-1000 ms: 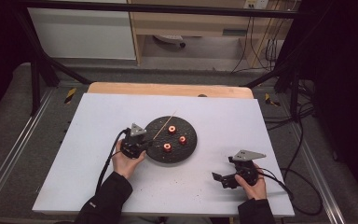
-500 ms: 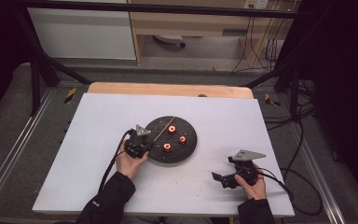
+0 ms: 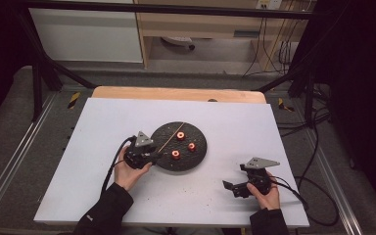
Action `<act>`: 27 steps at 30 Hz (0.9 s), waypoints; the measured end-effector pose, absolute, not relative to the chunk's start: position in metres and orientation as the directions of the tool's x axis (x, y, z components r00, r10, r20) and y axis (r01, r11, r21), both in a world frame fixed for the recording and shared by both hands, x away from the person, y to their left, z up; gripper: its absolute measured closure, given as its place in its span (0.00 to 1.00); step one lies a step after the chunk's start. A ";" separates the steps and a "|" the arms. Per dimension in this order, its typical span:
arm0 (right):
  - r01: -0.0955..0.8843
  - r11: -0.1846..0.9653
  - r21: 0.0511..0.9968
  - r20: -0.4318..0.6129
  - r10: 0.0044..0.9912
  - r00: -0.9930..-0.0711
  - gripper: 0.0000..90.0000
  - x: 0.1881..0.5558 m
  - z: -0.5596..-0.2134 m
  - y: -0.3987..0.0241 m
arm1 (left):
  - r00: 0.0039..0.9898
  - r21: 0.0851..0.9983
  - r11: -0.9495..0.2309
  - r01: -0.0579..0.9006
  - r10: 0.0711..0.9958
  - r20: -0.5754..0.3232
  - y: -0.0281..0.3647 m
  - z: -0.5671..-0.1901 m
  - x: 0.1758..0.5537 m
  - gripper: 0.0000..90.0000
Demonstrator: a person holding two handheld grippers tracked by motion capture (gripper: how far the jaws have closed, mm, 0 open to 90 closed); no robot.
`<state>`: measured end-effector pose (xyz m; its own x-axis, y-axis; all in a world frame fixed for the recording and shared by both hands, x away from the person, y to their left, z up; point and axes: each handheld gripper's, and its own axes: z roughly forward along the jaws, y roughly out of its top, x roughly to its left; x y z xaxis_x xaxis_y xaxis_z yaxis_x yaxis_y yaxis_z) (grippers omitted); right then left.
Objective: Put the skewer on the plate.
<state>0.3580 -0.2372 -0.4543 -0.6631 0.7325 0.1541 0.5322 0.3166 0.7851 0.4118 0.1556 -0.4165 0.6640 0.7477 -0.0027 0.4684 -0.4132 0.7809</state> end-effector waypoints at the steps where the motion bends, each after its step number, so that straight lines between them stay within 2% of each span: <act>1: 0.534 0.316 0.784 0.156 0.734 -0.662 0.01 0.358 -0.454 -0.237 | 0.670 0.787 -0.407 0.464 0.742 -0.012 0.159 -0.416 0.410 0.62; 6: 0.534 0.313 0.785 0.156 0.734 -0.660 0.01 0.358 -0.454 -0.237 | 0.694 0.777 -0.426 0.463 0.720 -0.019 0.174 -0.418 0.401 0.41; 14: 0.537 0.314 0.783 0.158 0.734 -0.660 0.01 0.358 -0.455 -0.237 | 0.701 0.777 -0.422 0.467 0.712 -0.035 0.203 -0.427 0.382 0.20; 27: 0.542 0.314 0.779 0.162 0.735 -0.658 0.01 0.358 -0.455 -0.237 | 0.658 0.790 -0.384 0.479 0.753 -0.033 0.257 -0.443 0.354 0.06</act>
<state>0.3582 -0.2366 -0.4551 -0.6582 0.7353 0.1616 0.5421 0.3140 0.7794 0.3540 0.2571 -0.4434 0.6575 0.7527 -0.0328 0.4788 -0.3839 0.7895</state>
